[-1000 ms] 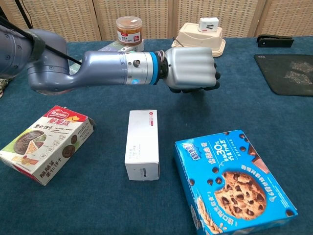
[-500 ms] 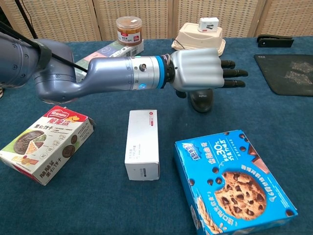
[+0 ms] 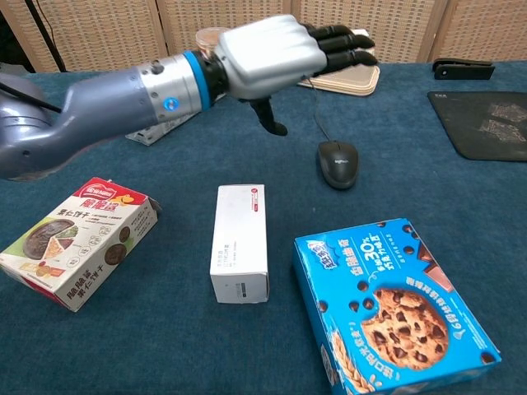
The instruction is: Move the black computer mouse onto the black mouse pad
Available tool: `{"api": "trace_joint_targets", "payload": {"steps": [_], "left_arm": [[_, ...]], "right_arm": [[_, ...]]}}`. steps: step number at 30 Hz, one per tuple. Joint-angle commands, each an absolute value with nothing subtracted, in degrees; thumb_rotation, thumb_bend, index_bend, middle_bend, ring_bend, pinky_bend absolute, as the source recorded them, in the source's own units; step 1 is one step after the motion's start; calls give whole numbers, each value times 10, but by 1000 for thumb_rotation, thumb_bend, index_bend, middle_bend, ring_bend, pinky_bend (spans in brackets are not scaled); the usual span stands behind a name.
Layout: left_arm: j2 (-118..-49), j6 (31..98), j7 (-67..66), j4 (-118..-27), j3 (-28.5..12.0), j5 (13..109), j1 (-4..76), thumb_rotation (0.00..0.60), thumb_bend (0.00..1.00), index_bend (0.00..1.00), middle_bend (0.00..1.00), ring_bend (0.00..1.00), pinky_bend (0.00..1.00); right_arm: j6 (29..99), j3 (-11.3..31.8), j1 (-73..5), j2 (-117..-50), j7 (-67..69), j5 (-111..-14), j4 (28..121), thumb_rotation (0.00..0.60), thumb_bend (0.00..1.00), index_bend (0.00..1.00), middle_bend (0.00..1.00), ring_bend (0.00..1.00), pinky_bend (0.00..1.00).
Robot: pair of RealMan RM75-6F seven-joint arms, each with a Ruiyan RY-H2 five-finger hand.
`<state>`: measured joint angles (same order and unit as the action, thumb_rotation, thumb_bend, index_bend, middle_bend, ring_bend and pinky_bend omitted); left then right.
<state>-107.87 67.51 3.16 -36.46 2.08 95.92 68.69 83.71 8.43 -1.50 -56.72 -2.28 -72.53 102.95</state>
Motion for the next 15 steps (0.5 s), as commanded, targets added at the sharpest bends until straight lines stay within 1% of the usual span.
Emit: {"api": "trace_joint_targets", "payload": {"steps": [1,6,9,11,15], "left_arm": [[-935,707,9,-545,-4,909,615,600,55,0,0,0,225],[-817,724,-13,-697,-1,867,546,600,48,0,0,0,138],[-767,741,-28,-764,4,841,502,600,46,0,0,0,94],[-740,758,-15,-803,9,834,472,600,46,0,0,0,84],[-719,787,11,-825,20,830,423,600,46,0,0,0,45]], "right_arm": [[830,86,-22,-577,-34,-718,1024,600,0,0,0,0,0],[816,101,-44,-605,-55,-699,1003,600,0,0,0,0,0],[802,114,-66,-622,-81,-684,994,600,0,0,0,0,0],[789,128,-85,-634,-101,-665,991,600,0,0,0,0,0],[756,153,-119,-654,-113,-628,1000,600,0,0,0,0,0]]}}
